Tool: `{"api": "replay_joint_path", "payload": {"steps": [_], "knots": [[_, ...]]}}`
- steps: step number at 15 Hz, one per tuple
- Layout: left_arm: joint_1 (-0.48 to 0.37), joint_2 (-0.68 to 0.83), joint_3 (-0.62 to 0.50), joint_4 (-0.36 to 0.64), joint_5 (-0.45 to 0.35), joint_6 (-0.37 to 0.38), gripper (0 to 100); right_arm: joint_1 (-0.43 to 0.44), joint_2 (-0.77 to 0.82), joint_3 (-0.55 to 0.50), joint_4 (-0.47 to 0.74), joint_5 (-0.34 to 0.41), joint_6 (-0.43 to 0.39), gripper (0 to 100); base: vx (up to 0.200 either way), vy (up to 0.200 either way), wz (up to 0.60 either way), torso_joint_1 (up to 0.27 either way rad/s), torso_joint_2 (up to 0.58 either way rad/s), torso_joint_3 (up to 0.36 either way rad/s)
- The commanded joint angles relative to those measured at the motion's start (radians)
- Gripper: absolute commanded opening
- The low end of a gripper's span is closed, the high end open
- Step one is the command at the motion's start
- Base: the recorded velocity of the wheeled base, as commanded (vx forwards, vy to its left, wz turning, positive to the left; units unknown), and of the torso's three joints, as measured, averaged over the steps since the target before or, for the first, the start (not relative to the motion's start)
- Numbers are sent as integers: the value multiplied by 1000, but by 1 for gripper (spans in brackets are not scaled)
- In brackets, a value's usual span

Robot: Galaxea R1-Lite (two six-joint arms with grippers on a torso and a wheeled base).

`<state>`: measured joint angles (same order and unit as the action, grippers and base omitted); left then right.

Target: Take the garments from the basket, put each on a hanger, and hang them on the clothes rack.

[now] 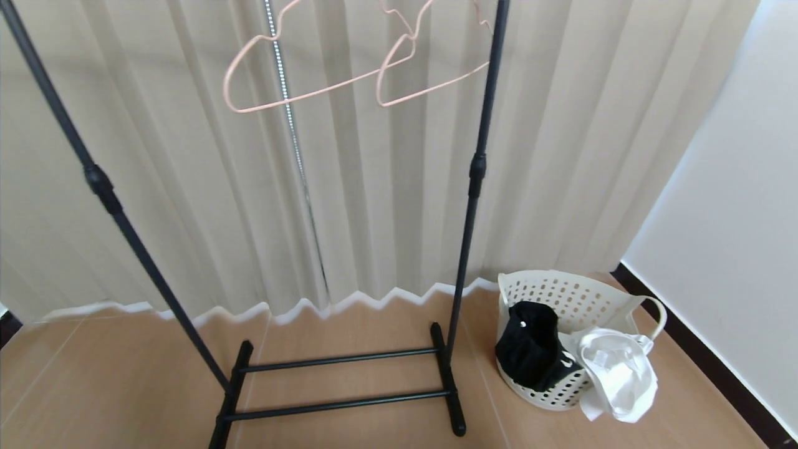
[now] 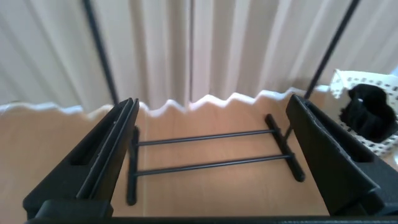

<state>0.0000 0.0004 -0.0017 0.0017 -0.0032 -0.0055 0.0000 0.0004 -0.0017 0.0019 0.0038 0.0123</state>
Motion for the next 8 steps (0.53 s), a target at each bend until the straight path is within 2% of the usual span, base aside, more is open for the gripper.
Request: {"api": "replay_joint_path", "payload": {"steps": [1,2,7,8], "knots": [[0,1,0,0,0,-1,100,0,1,0,0,1,0,100,0,0,-600,2,7,2],[0,1,0,0,0,-1,100,0,1,0,0,1,0,100,0,0,-600,-2,2,2],[0,0,0,1,0,-1,100,0,1,0,0,1,0,100,0,0,0,0,0,0],[0,1,-1,1,0,1,100,0,1,0,0,1,0,100,0,-200,0,2,7,12]]}}
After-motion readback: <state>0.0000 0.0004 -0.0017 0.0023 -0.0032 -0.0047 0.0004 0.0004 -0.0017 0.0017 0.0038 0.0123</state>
